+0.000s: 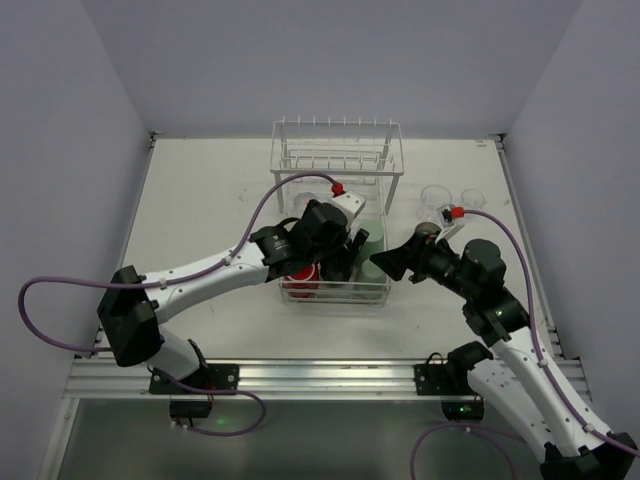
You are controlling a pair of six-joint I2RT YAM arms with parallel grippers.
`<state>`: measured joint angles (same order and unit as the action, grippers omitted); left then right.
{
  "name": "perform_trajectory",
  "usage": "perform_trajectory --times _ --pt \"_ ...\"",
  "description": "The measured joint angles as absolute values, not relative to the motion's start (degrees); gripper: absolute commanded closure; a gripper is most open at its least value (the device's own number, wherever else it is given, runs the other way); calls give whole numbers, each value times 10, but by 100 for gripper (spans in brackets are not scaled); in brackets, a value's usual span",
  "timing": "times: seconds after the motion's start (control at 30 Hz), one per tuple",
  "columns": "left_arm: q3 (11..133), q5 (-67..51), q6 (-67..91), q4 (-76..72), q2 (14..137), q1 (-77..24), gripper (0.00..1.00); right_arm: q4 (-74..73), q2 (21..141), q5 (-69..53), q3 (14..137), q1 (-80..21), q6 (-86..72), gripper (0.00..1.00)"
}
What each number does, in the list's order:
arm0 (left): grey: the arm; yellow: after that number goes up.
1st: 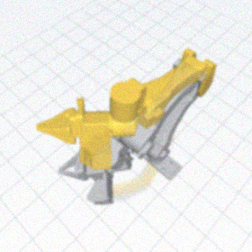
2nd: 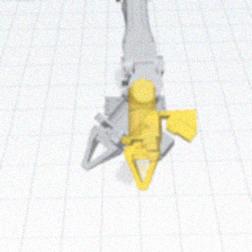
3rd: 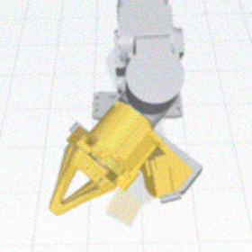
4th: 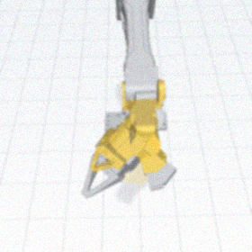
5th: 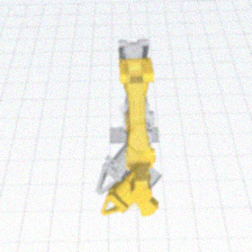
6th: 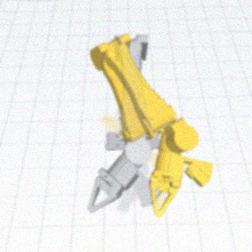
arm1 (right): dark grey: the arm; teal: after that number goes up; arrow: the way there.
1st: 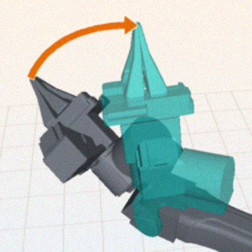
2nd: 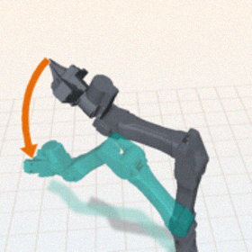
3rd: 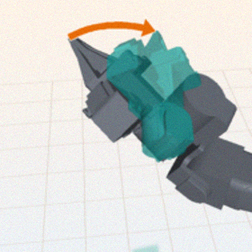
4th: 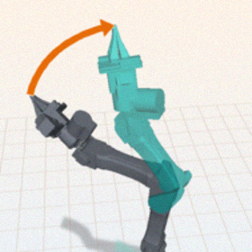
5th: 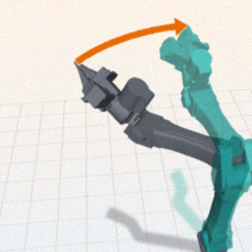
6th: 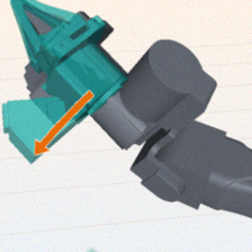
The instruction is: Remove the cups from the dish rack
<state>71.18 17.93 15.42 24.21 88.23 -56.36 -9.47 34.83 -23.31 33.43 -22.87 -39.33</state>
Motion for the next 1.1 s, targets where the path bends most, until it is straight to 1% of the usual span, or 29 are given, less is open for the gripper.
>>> perform_trajectory --times 0.17,0.37,0.7,0.8,0.87,0.97,1.0,1.03,1.1 --pt "712 170 158 255 846 -563 0 -95 349 -233 334 -229 -392 18" --pt "705 157 160 260 842 -563 0 -95 347 -233 333 -229 -392 18" --pt "704 154 161 262 888 -563 0 -95 347 -233 333 -229 -390 18" --pt "704 154 161 262 907 -563 2 -96 347 -233 333 -229 -389 18" --pt "704 154 161 261 917 -563 6 -97 347 -233 333 -229 -388 17" --pt "703 154 164 260 925 -562 18 -98 347 -233 333 -229 -386 17" --pt "702 154 165 258 925 -562 25 -98 347 -233 333 -229 -385 17" --pt "702 153 166 257 925 -562 38 -98 347 -233 333 -229 -385 17" --pt "702 153 167 254 925 -561 49 -98 348 -233 333 -229 -385 16"
